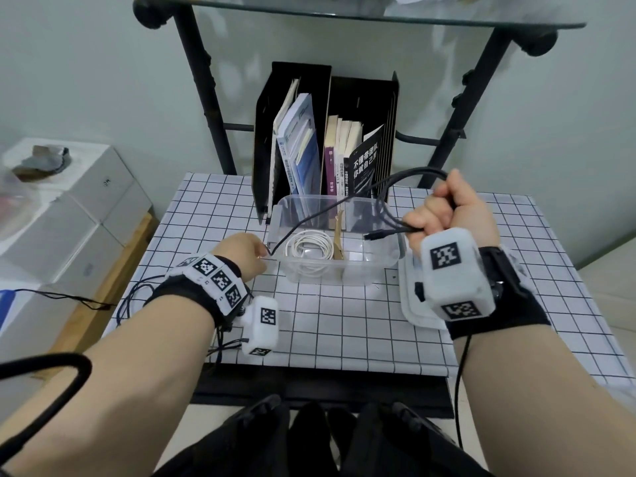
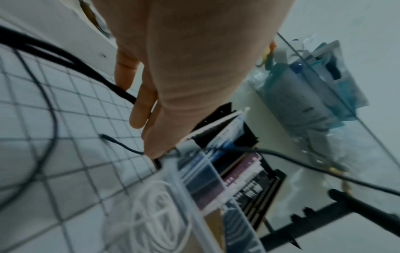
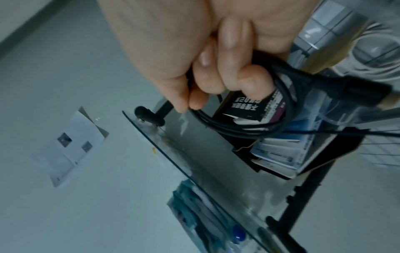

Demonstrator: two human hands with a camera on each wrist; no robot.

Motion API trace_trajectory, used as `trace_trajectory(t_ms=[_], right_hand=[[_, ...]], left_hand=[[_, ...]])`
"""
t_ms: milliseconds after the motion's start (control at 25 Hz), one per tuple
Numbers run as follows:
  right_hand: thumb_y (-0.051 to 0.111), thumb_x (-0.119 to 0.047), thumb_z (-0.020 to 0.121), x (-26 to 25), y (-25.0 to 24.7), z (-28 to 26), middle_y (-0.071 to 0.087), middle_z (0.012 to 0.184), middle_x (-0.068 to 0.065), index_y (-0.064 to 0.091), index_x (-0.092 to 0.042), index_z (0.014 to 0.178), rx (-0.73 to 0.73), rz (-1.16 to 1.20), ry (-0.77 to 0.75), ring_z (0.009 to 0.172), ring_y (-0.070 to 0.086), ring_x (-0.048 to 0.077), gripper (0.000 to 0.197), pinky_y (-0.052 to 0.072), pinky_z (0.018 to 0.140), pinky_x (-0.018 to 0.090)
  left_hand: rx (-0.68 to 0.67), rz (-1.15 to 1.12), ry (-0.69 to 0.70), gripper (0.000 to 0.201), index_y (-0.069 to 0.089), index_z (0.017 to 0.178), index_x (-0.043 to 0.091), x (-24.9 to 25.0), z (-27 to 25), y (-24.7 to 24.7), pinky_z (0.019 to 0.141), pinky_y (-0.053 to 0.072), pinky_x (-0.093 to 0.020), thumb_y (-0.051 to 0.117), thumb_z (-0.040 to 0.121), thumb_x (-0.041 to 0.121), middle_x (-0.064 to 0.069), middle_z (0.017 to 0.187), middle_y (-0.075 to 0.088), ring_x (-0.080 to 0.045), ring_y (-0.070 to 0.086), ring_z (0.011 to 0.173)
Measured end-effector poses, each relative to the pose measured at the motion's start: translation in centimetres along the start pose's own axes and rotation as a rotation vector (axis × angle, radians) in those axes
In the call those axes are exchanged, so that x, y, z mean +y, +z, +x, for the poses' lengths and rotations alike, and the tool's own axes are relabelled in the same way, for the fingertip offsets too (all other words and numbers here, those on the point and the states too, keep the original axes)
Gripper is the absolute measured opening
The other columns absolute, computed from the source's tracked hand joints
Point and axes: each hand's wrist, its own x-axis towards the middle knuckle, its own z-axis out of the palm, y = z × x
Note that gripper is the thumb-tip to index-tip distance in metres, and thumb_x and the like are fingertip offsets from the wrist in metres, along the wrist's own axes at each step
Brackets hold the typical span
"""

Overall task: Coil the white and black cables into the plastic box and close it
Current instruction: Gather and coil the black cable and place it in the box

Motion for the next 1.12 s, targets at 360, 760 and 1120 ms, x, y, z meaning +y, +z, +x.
trace_trajectory(t_ms=[360,760,1120], right_hand=[[0.053,-0.035,0.094,-0.9,-0.1,-1.6,0.021,0.041,-0.007,0.046,-0.017,0.067,-0.107,-0.089,-0.001,0.030,0.019,0.009,0.033,0.031,0.035,0.020],[0.052,-0.035,0.088,-2.2,2.1,-4.1,0.021,0.039,-0.006,0.047,-0.015,0.065,-0.333,-0.094,-0.030,0.030,0.017,0.009,0.030,0.028,0.037,0.020],[0.050,-0.033,0.096,-5.7,0.0,-3.4,0.016,0.042,-0.007,0.046,-0.016,0.061,-0.042,0.097,-0.231,0.034,0.013,0.011,0.039,0.028,0.038,0.019]], left_hand=[[0.110,0.067,-0.269,0.027,0.065,0.105,0.001,-2.4,-1.1,-1.3,0.067,0.045,-0.032,0.054,0.087,0.018,-0.010,0.090,0.063,-0.027,0.058,0.081],[0.089,-0.216,-0.284,0.012,0.063,0.089,0.009,-5.4,-4.3,-0.5,0.060,0.047,-0.027,0.063,0.088,0.021,-0.004,0.065,0.057,-0.021,0.053,0.059],[-0.023,-0.736,-0.124,0.024,0.070,0.093,0.015,-6.1,-6.2,-1.4,0.080,0.053,-0.033,0.077,0.075,0.028,-0.005,0.070,0.060,-0.018,0.056,0.067]])
